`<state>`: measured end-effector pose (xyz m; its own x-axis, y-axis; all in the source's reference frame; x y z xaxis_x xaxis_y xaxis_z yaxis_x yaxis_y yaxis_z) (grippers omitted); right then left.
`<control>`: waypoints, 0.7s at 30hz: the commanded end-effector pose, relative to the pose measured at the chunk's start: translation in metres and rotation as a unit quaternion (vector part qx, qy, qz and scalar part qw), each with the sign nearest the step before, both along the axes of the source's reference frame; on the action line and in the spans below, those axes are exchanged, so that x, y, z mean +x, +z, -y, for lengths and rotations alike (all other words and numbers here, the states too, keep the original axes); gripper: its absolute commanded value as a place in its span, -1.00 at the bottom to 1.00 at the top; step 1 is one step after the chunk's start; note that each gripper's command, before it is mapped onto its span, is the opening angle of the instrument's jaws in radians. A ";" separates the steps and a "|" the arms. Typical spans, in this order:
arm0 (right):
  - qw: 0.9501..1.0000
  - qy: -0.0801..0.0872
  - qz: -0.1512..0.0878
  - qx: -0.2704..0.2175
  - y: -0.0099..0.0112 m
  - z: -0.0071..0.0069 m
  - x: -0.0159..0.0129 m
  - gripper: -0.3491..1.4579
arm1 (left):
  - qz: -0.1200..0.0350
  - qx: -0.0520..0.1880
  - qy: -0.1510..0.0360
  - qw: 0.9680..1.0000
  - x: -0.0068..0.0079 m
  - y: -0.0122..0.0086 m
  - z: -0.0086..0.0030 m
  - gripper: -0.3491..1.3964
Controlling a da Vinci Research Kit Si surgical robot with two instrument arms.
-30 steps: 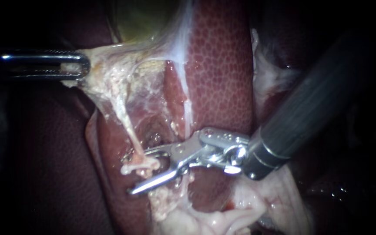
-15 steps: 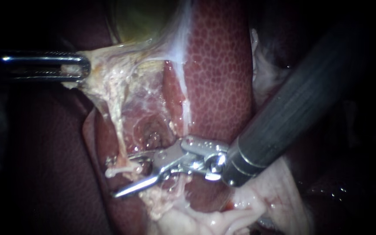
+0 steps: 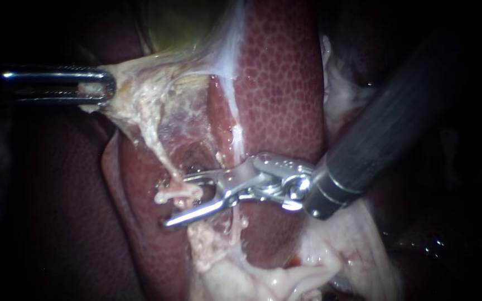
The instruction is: Going back first clip left tube
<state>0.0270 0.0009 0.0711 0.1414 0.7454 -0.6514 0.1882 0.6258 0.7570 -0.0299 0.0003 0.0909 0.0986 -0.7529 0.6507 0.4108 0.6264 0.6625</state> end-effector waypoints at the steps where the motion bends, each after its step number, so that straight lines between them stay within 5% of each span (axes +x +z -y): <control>1: 1.000 -0.002 -0.002 0.000 -0.0001 0.0002 0.0000 0.05 | 0.000 0.000 0.000 1.000 0.0000 0.0000 0.0000 -1.00; 14: 0.996 -0.076 -0.049 0.004 -0.0032 0.0064 0.0020 0.05 | 0.000 0.000 0.001 1.000 0.0001 0.0000 0.0000 -1.00; 21: 0.993 -0.097 -0.061 0.009 -0.0048 0.0076 0.0019 0.05 | 0.001 0.000 0.001 1.000 0.0002 0.0000 -0.0001 -1.00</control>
<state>0.0288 -0.0068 0.0661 0.2062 0.7247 -0.6575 0.3983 0.5516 0.7329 -0.0297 0.0005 0.0909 0.0994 -0.7524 0.6512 0.4081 0.6277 0.6629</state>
